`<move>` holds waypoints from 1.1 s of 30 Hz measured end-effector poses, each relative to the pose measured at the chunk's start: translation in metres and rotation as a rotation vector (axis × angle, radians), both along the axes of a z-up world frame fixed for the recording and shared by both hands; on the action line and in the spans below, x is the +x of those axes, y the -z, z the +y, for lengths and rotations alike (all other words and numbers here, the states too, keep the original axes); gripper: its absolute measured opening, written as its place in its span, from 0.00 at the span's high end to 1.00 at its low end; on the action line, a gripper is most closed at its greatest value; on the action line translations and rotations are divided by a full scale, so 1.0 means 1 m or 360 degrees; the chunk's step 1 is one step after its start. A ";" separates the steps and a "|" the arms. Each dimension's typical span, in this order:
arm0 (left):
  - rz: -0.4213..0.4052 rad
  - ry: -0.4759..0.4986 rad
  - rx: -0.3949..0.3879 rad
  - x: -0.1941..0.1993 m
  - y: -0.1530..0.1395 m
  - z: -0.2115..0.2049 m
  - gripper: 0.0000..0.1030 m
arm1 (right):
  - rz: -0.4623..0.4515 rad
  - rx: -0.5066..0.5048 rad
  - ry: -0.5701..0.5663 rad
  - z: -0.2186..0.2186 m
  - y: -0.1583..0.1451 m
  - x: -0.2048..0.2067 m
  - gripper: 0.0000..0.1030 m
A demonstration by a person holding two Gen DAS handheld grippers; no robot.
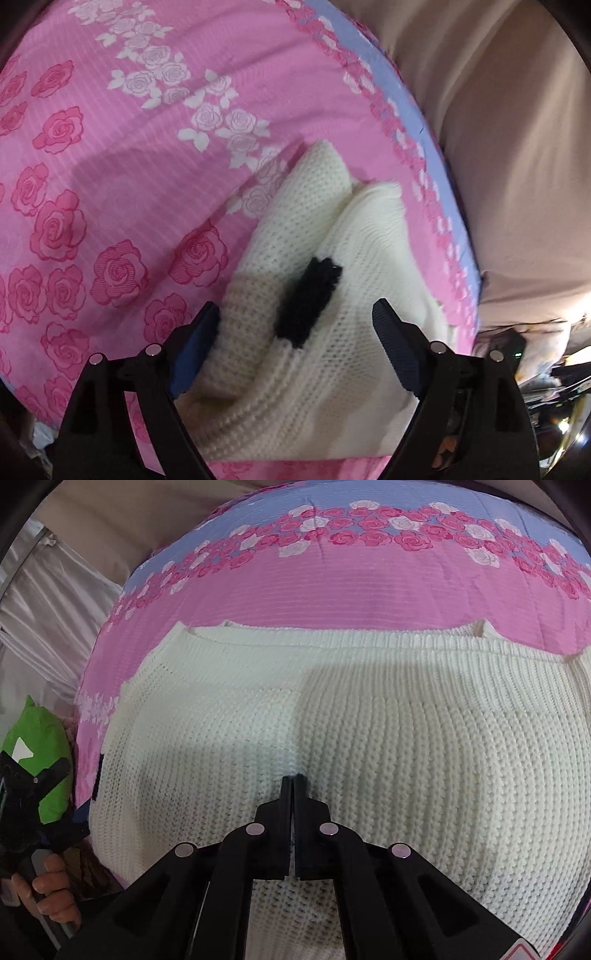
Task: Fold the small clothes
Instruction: 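Release the sleeve and smooth the folded sweater with the right tool, then grasp the sweater's hem edge with the right tool and lift it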
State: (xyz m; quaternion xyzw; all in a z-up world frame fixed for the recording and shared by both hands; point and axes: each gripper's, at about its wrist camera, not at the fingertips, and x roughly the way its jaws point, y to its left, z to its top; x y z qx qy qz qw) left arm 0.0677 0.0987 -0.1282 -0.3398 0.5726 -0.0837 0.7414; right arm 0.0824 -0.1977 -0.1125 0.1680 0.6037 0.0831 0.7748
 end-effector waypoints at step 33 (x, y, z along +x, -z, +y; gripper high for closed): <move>-0.0705 0.1726 0.0396 -0.130 -0.091 -0.254 0.18 | -0.0201 0.0387 0.0623 -0.187 -0.048 -0.120 0.31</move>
